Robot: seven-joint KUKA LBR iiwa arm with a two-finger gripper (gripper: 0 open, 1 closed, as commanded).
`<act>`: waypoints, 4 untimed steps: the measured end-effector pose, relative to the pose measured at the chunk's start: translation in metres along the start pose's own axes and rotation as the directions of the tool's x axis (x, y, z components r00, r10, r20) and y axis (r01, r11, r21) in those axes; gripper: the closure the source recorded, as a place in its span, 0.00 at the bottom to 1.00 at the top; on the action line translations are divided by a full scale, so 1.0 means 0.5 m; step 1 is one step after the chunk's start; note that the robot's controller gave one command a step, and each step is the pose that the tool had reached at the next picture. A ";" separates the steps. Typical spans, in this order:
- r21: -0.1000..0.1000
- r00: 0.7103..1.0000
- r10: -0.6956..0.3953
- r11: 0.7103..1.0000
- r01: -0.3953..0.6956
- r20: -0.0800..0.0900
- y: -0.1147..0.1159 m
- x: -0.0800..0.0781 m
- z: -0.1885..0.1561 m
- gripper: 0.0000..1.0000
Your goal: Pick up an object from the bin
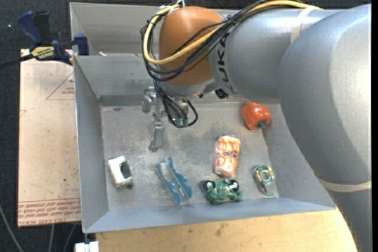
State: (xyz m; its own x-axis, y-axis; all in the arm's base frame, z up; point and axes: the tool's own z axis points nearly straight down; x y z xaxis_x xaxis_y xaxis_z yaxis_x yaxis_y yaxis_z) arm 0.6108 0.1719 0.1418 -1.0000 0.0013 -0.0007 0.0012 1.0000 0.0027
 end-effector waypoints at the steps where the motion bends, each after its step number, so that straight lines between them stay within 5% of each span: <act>1: 0.000 1.000 0.000 1.000 0.000 0.000 0.000 0.000 0.000 0.00; 2: 0.001 0.999 -0.042 0.999 0.042 0.007 0.109 0.046 0.102 0.00; 3: -0.002 0.991 -0.134 0.991 0.134 -0.009 0.130 -0.015 0.138 0.00; 4: 0.000 0.988 -0.153 0.988 0.153 -0.002 0.109 -0.055 0.131 0.00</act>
Offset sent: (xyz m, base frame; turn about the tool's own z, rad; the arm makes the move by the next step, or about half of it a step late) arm -0.0342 0.0757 -0.0718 -0.0591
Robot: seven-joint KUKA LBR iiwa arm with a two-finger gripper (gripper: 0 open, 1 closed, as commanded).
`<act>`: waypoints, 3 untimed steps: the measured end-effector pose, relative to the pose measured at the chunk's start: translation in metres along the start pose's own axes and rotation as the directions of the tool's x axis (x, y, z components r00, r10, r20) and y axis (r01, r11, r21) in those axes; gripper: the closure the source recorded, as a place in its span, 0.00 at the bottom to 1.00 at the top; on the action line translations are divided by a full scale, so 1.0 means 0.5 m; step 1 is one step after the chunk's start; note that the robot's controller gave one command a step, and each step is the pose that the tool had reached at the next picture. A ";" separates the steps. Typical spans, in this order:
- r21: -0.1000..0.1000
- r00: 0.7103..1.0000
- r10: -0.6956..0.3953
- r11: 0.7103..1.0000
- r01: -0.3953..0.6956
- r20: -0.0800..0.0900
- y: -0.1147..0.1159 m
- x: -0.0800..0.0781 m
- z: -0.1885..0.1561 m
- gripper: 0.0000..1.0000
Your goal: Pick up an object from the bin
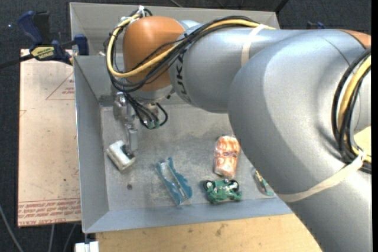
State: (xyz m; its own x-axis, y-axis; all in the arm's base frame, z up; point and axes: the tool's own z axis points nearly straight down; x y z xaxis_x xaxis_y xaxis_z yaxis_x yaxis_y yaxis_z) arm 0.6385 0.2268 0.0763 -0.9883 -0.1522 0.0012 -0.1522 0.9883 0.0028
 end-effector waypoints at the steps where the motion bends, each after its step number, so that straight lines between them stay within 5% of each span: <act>1: -0.006 0.994 0.110 0.994 -0.110 0.003 -0.020 0.021 0.002 0.00; 2: 0.001 0.996 0.091 0.996 -0.091 0.004 -0.051 0.084 -0.010 0.00; 3: 0.002 0.999 -0.046 0.999 0.046 0.005 -0.057 0.049 0.001 0.00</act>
Offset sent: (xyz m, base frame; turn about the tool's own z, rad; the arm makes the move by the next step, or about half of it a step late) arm -0.0594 -0.0464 0.0136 -0.0204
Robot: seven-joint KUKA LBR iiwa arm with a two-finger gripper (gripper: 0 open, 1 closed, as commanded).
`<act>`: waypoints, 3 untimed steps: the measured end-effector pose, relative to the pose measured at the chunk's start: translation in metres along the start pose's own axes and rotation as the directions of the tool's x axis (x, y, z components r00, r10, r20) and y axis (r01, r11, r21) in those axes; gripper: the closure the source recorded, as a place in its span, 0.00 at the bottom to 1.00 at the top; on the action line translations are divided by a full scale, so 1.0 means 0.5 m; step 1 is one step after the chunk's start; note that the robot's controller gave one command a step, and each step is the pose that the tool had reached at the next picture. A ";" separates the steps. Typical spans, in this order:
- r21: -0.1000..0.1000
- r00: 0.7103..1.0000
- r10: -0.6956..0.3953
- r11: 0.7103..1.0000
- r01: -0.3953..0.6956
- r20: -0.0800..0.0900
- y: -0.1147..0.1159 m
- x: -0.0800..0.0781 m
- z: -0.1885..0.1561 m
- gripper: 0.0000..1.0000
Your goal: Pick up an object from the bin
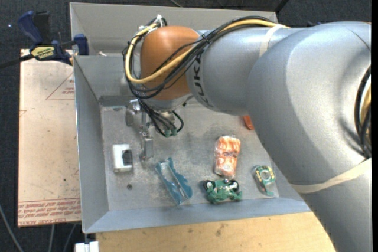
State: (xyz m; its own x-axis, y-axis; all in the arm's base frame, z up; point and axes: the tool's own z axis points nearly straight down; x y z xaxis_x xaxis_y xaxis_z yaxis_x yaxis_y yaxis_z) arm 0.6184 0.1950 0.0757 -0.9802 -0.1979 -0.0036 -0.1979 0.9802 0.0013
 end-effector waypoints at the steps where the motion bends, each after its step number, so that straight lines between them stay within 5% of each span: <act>1: 0.001 1.000 -0.032 1.000 0.032 -0.001 0.080 0.051 0.008 0.00; 2: 0.000 0.994 -0.113 0.994 0.113 0.004 0.053 -0.008 0.002 1.00; 3: -0.001 0.994 -0.113 0.994 0.113 0.004 0.054 -0.008 0.002 1.00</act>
Offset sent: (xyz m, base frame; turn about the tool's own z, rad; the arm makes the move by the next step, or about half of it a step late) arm -0.0033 0.0263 -0.0028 -0.1154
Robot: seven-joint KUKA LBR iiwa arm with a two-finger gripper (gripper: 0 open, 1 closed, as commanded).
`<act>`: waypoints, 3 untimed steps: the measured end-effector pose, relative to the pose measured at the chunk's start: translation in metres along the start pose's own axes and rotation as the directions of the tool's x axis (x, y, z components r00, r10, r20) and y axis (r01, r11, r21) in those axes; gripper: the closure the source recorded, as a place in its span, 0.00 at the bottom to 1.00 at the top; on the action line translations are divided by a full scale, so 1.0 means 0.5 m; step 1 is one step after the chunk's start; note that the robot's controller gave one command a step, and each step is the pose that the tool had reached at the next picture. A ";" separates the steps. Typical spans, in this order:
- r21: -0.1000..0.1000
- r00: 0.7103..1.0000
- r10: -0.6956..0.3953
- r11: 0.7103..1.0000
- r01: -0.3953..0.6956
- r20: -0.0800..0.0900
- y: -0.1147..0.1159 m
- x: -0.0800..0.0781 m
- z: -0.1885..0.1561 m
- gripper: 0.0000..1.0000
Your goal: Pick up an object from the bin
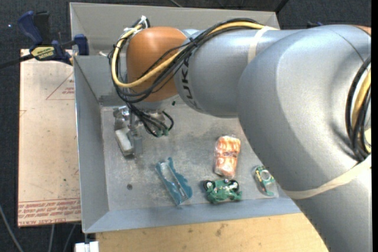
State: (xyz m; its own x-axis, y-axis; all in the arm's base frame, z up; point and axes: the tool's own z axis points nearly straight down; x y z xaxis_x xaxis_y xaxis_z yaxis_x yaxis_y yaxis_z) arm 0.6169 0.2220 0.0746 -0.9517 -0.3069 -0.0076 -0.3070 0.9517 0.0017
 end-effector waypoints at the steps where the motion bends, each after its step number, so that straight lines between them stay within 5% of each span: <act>1: 0.001 1.000 -0.002 1.000 0.002 -0.015 0.000 0.029 -0.079 1.00; 2: 0.000 1.000 0.001 1.000 -0.001 0.008 0.009 0.011 -0.137 1.00; 3: 0.000 1.000 0.000 1.000 0.000 0.004 0.011 0.009 -0.116 1.00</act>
Offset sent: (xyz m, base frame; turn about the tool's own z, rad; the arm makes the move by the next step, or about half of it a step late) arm -0.0056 0.0142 -0.0015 0.0106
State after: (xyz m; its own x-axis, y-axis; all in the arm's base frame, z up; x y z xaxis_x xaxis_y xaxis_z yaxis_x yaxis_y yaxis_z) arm 0.6105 0.2256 0.1324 -0.9518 -0.3065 -0.0118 -0.3065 0.9519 0.0019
